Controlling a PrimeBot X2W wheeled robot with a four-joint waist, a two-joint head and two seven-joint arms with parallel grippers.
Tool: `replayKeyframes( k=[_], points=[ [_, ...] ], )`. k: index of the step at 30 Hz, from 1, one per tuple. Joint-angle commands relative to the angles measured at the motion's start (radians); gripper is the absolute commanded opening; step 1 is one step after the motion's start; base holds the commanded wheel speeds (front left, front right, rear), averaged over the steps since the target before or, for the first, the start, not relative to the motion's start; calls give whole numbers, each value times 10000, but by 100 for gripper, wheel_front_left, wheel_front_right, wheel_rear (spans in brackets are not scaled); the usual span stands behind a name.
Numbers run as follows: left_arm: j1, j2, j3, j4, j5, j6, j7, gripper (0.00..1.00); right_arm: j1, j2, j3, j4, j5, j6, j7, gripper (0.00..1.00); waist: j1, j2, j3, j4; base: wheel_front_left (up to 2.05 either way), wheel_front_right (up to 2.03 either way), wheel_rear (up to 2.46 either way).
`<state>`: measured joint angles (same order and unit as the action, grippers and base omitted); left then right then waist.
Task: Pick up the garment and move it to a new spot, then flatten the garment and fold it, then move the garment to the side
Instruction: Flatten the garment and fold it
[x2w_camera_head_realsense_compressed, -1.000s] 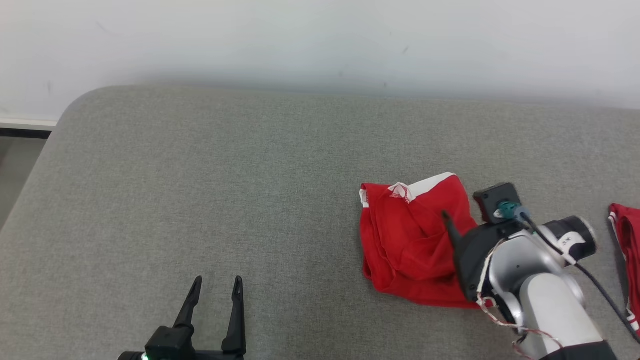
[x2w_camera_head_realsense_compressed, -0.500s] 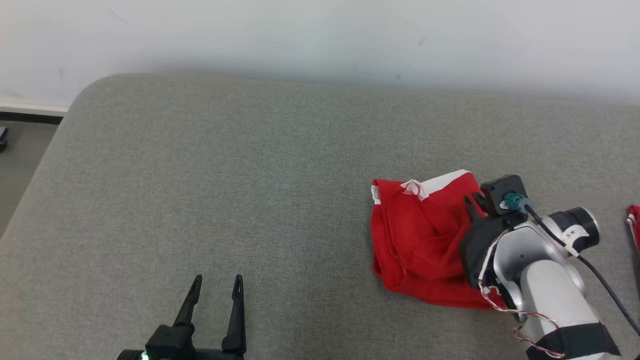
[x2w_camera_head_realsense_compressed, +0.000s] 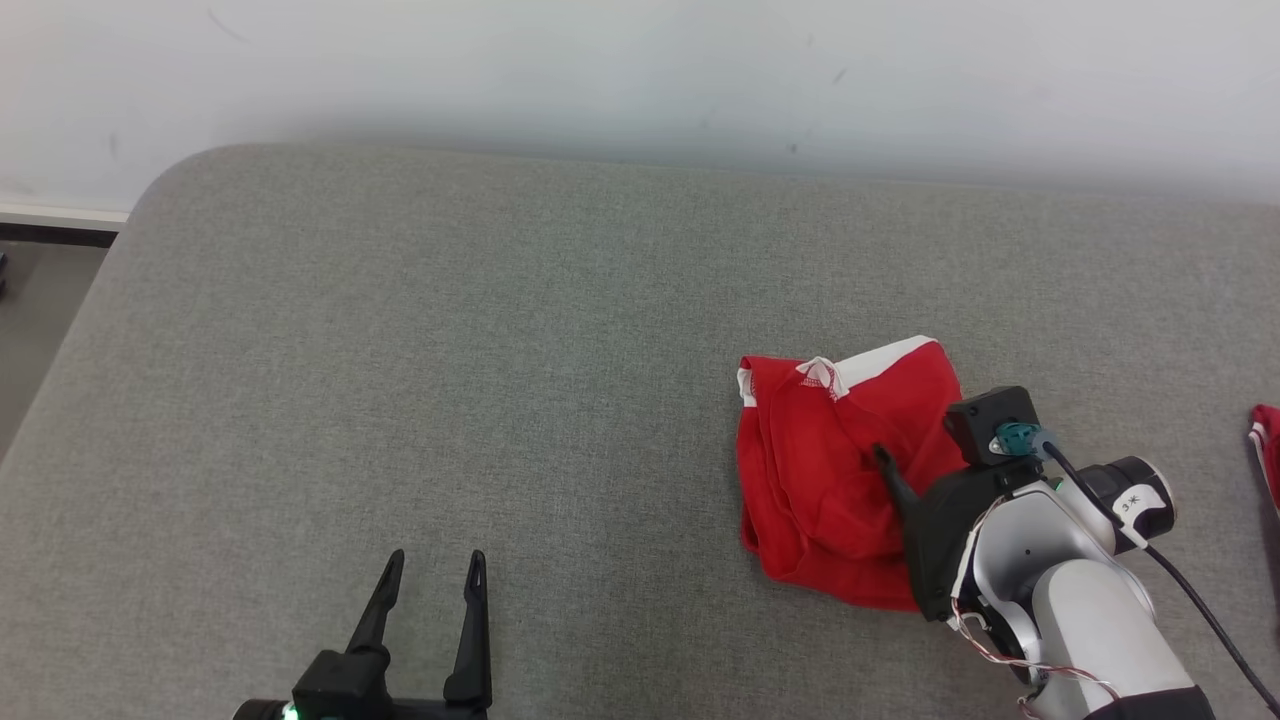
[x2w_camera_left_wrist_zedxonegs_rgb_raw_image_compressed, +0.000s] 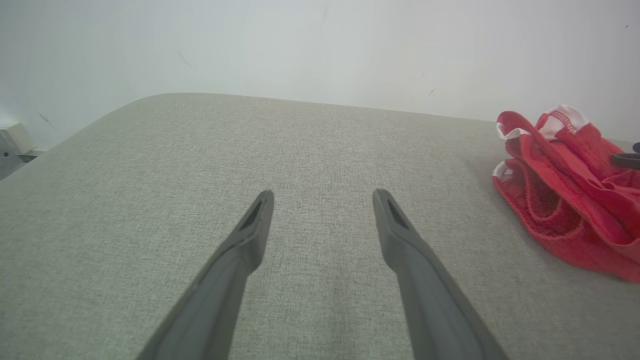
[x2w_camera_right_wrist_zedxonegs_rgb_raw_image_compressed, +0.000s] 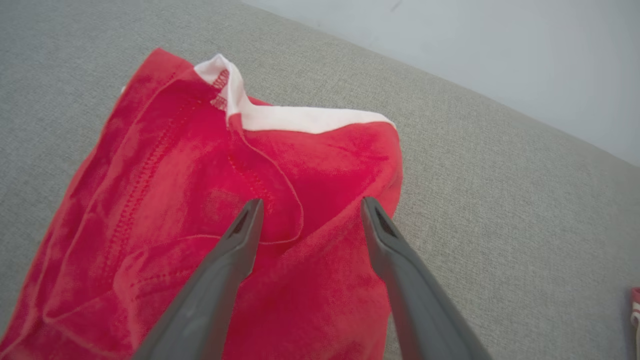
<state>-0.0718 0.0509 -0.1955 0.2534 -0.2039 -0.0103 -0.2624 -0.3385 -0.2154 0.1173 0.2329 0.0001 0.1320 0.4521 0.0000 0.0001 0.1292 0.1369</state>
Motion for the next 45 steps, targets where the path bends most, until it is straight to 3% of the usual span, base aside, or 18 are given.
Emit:
replayKeyframes(
  k=[1,9,18,20,23,24,27,28,29,45],
  points=[
    [-54,-10,-13,30,62,-33,-26,100,87,-5,47,-3,72,-24,19,100,0,-1,-4,6,0,0,0],
    [-34,-10,-35,53,124,-40,-26,100,-200,-149,311,308,274,-24,17,99,0,-1,13,94,0,0,0],
    [26,-10,6,44,147,-51,-26,100,-558,-339,703,679,537,-24,292,79,0,-1,61,135,0,0,0],
    [25,-10,-11,37,141,-58,-26,100,-572,-371,748,757,614,-24,401,55,0,-1,80,139,0,0,0],
    [19,-10,-10,20,120,-50,-26,100,-579,-382,786,733,730,-24,442,39,0,-1,118,133,0,0,0],
    [14,-10,-4,14,119,-39,-26,100,-574,-390,801,720,762,-24,450,29,0,-1,133,126,0,0,0],
    [-27,-11,9,-6,110,-14,-26,100,-598,-383,829,640,814,-24,390,16,0,-1,169,106,0,0,0],
    [-44,-11,11,-10,108,-8,-26,100,-614,-373,835,620,818,-24,359,3,0,-1,177,99,0,0,0],
    [-64,-11,5,-11,103,-15,-26,100,-630,-365,853,593,827,-24,339,0,0,-1,184,95,0,0,0],
    [-136,-11,7,28,15,-5,-26,100,-967,263,1345,145,1040,-23,141,0,0,-1,191,200,0,0,0]
  ],
)
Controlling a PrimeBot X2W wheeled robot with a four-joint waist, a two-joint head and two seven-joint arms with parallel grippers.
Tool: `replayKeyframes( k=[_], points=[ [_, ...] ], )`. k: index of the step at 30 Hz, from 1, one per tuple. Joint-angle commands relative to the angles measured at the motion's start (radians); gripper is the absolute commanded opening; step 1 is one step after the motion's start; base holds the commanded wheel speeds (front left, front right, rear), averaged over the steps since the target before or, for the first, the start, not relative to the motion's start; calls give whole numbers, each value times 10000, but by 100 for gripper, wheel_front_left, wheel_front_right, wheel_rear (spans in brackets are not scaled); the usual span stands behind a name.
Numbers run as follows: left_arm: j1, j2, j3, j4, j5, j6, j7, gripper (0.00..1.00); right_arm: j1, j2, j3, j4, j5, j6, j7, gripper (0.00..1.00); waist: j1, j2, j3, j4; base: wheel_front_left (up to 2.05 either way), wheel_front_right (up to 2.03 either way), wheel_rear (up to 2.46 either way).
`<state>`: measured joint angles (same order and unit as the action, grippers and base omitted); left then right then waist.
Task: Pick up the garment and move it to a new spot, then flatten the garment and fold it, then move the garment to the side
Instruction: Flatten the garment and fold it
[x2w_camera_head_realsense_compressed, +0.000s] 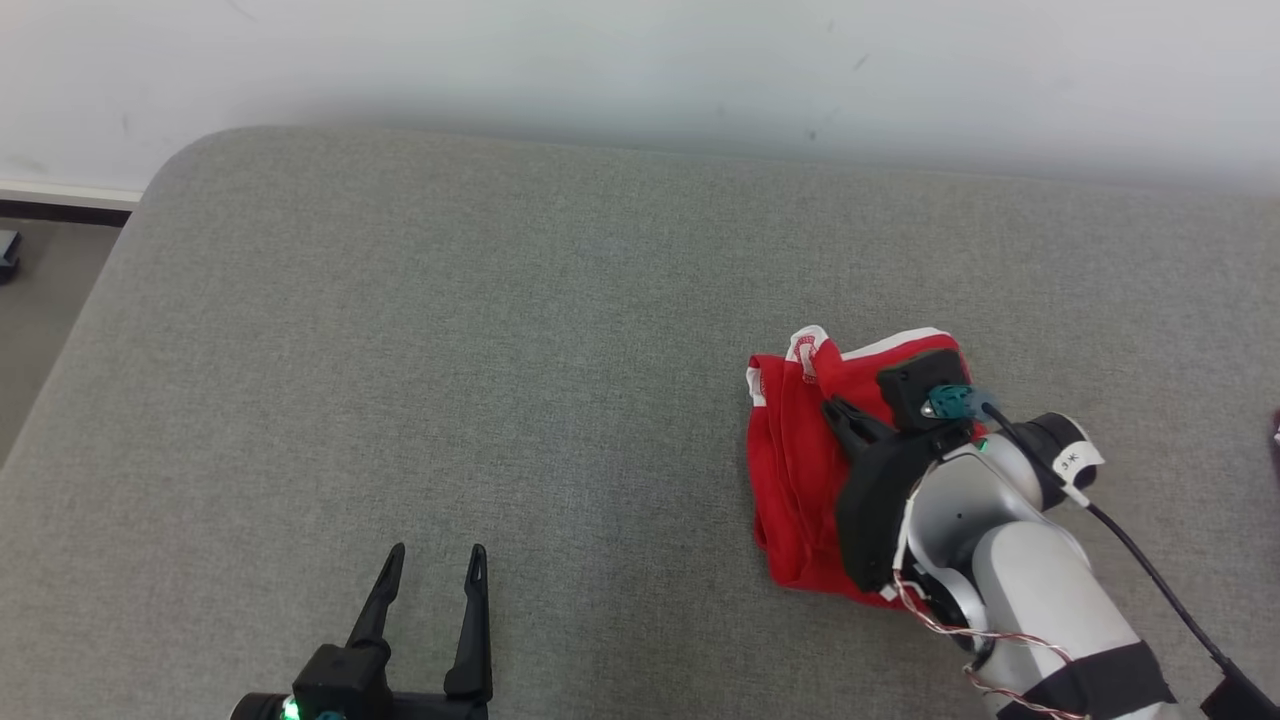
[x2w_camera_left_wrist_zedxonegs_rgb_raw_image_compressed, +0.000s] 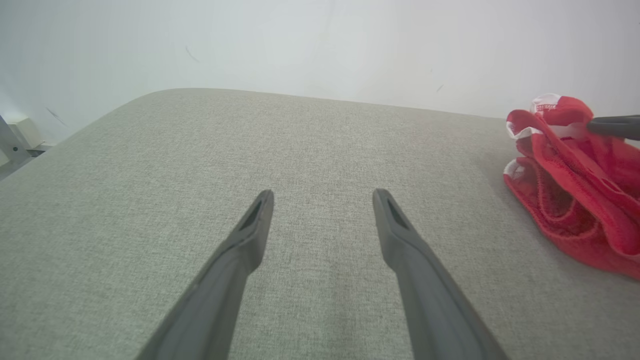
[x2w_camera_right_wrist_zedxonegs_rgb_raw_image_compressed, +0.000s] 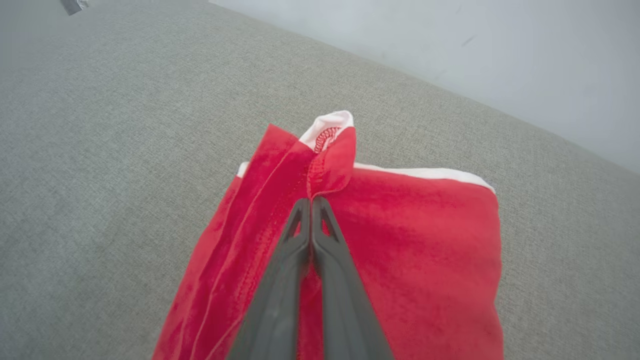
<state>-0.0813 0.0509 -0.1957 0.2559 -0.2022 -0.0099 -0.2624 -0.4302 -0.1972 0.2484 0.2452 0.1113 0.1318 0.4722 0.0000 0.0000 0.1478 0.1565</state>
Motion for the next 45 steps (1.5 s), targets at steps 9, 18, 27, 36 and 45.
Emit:
replayKeyframes(
  k=[9,18,27,36,45],
  points=[
    [-111,-11,-69,37,-84,17,-26,100,-422,696,299,846,-83,-21,-431,100,0,0,23,142,0,0,0],
    [67,-11,4,-14,-84,84,-26,100,-176,1098,-45,-269,1587,-22,-1517,100,0,0,-152,0,0,0,0],
    [175,-11,-56,-8,-68,18,-26,100,1260,688,-2380,-819,-332,-21,-2851,100,0,0,-480,-120,0,0,0],
    [499,-11,76,-267,117,88,-26,100,3316,1373,-4783,-1382,-1394,-21,-4880,100,0,0,-1033,-282,0,0,0],
    [1087,-9,456,-1042,525,205,-25,100,5057,1485,-4832,-1312,-531,-21,-6940,100,0,0,-1629,-1059,0,0,0]
  ],
)
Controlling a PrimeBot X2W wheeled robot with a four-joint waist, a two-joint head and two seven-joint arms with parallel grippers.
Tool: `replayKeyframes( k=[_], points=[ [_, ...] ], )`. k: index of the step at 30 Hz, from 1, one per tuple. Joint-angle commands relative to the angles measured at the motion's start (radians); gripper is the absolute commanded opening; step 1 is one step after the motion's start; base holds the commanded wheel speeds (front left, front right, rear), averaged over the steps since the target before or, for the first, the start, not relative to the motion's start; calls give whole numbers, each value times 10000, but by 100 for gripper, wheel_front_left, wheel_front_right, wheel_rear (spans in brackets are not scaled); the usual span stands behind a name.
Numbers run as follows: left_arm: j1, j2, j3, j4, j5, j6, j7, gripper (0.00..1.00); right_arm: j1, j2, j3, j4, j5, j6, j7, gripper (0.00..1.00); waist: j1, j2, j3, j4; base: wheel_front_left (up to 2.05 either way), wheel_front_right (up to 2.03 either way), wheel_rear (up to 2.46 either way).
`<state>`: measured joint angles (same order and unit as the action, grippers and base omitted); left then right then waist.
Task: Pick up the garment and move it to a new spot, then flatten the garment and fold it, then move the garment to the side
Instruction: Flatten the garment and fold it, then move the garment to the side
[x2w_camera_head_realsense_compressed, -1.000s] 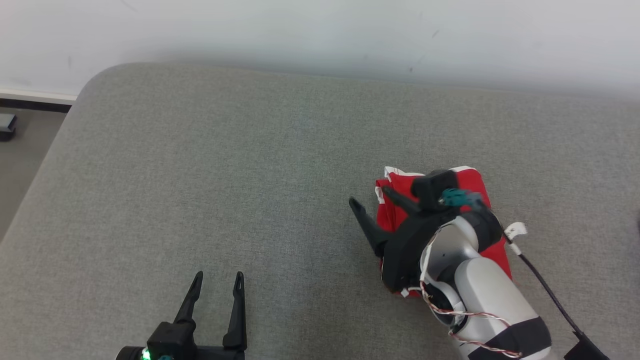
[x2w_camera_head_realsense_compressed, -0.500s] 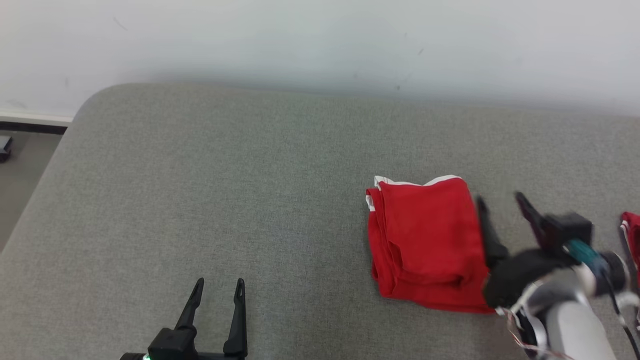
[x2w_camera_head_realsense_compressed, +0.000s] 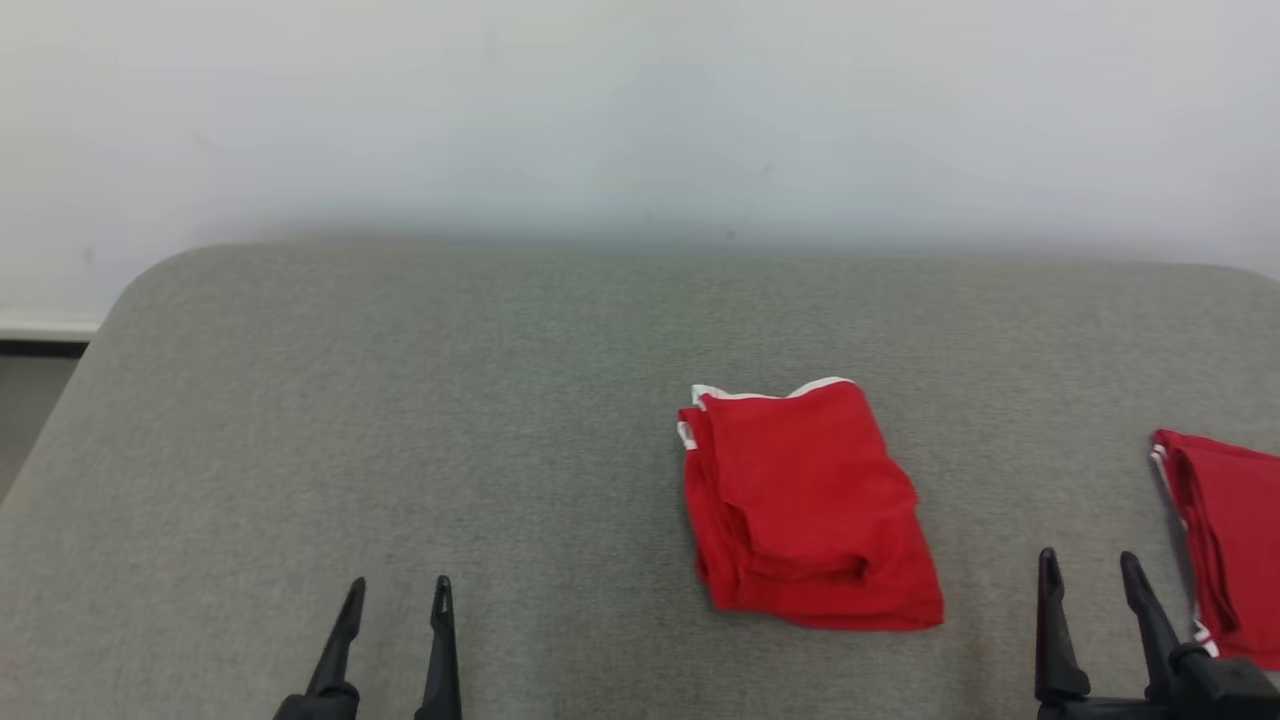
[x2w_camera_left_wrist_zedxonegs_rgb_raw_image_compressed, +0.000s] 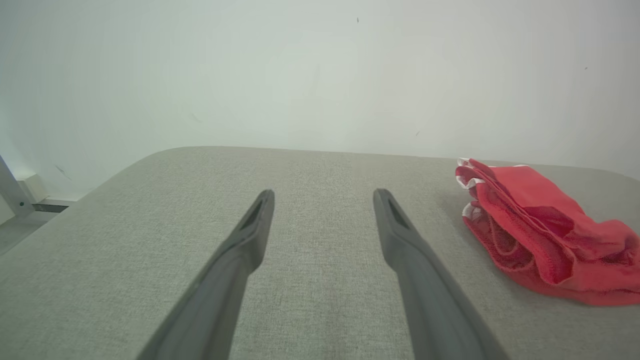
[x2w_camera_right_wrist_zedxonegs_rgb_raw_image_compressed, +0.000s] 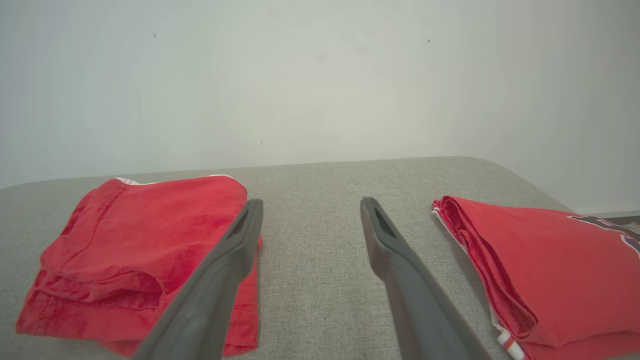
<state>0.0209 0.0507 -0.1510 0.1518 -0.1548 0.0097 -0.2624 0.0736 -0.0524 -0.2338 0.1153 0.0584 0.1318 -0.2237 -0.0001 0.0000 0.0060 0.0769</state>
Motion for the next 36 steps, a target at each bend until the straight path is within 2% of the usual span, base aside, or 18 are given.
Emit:
replayKeyframes(
  k=[1,11,22,36],
  points=[
    [138,-9,77,-92,168,77,-26,100,111,38,58,-9,13,-21,-129,100,1,0,-250,-373,0,0,0],
    [812,-7,599,-416,369,158,-26,100,480,40,822,-189,147,-21,-412,100,1,0,-501,-1082,0,0,0],
    [1254,-8,1127,-31,435,179,-26,100,487,34,1551,109,25,-21,-416,100,1,0,-774,-919,0,0,0],
    [1291,-10,1269,20,415,65,-26,100,408,35,1676,361,284,-21,-418,100,1,0,-768,-852,0,0,0]
  ],
)
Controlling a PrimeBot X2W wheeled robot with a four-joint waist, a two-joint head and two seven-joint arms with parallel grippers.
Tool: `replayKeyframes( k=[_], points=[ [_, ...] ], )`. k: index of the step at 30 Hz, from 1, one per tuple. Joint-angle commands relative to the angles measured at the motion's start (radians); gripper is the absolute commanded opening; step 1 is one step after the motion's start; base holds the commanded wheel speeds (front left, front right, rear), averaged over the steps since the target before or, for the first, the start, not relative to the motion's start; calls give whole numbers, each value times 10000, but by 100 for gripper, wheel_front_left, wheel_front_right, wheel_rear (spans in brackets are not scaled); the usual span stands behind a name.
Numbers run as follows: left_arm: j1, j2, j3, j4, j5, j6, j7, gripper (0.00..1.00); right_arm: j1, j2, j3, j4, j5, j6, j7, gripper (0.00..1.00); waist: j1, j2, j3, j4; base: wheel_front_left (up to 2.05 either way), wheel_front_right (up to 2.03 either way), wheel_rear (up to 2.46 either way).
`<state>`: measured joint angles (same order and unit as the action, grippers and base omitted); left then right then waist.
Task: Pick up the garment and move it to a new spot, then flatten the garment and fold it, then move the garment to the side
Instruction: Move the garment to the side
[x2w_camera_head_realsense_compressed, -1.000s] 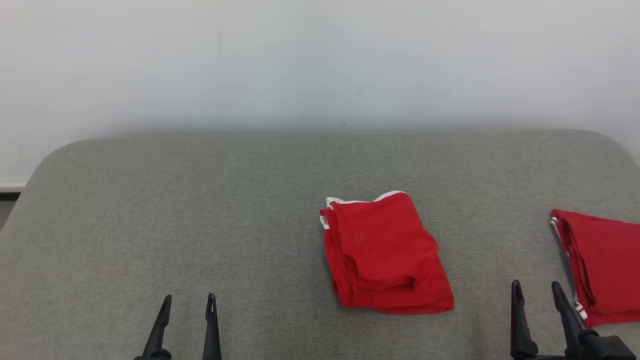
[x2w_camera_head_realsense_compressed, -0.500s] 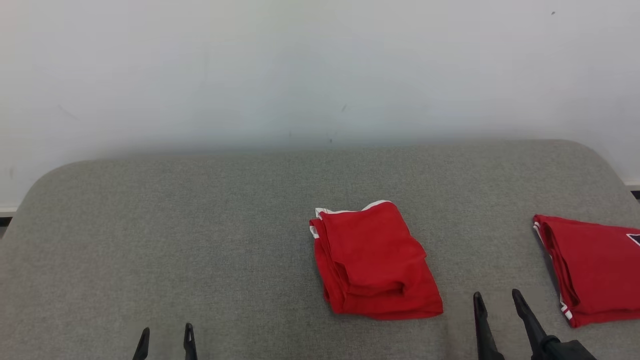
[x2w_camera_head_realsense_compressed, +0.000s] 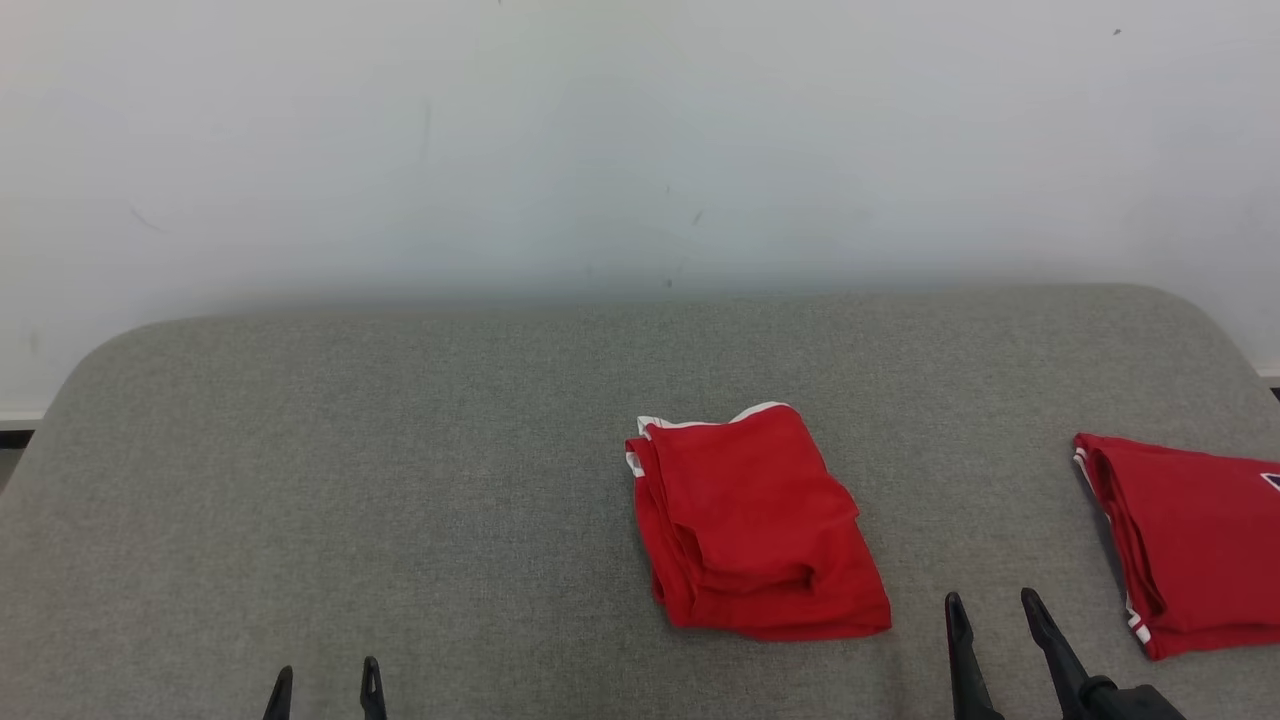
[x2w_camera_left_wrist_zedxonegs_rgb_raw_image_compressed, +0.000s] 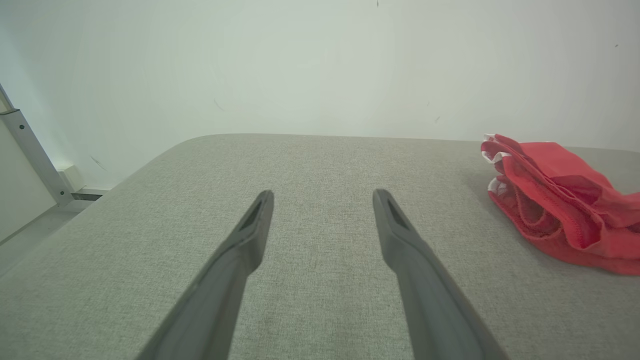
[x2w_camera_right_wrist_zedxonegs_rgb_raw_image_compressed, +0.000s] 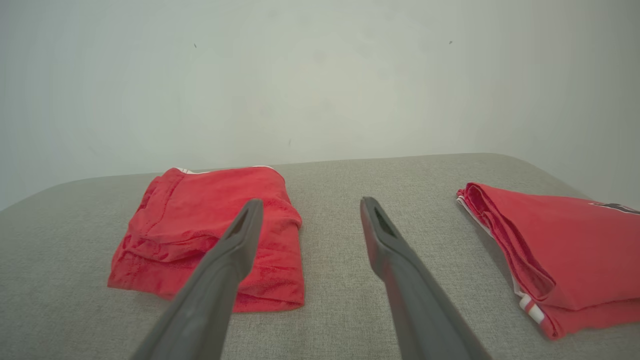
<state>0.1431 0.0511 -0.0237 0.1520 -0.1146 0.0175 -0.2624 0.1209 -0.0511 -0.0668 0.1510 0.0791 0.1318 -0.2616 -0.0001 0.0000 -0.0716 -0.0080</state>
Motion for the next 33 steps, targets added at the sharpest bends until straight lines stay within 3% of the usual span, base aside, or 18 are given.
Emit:
replayKeyframes(
  k=[1,9,14,16,20,26,29,33],
  points=[
    [58,-13,-13,23,10,-26,-26,100,-73,21,-17,34,79,-21,-38,100,1,0,19,-6,0,0,0],
    [-41,-12,-35,159,-64,-116,-26,100,-217,20,51,56,18,-21,-14,100,1,0,95,-7,0,0,0],
    [-92,-14,-77,199,-106,-130,-26,100,-542,22,161,-271,-29,-21,698,100,1,0,132,49,0,0,0],
    [-106,-14,-136,200,-118,-120,-26,100,-791,-55,272,-406,25,-21,1428,100,1,0,173,83,0,0,0],
    [-149,-12,-298,175,-165,-96,-26,100,-1650,-656,627,-775,517,-21,4019,100,1,0,340,250,0,0,0],
    [-169,-12,-475,62,-253,-82,-26,100,-2647,-896,118,-975,1258,-21,7208,100,1,0,640,558,0,0,0],
    [-287,-12,-614,26,-288,-88,-26,100,-3156,-1053,-260,-744,1008,-21,8292,100,1,0,908,799,0,0,0],
    [-469,-12,-771,-29,-326,-58,-26,100,-3808,-1097,-566,-230,787,-21,8929,100,1,0,1302,1114,0,0,0]
  ],
)
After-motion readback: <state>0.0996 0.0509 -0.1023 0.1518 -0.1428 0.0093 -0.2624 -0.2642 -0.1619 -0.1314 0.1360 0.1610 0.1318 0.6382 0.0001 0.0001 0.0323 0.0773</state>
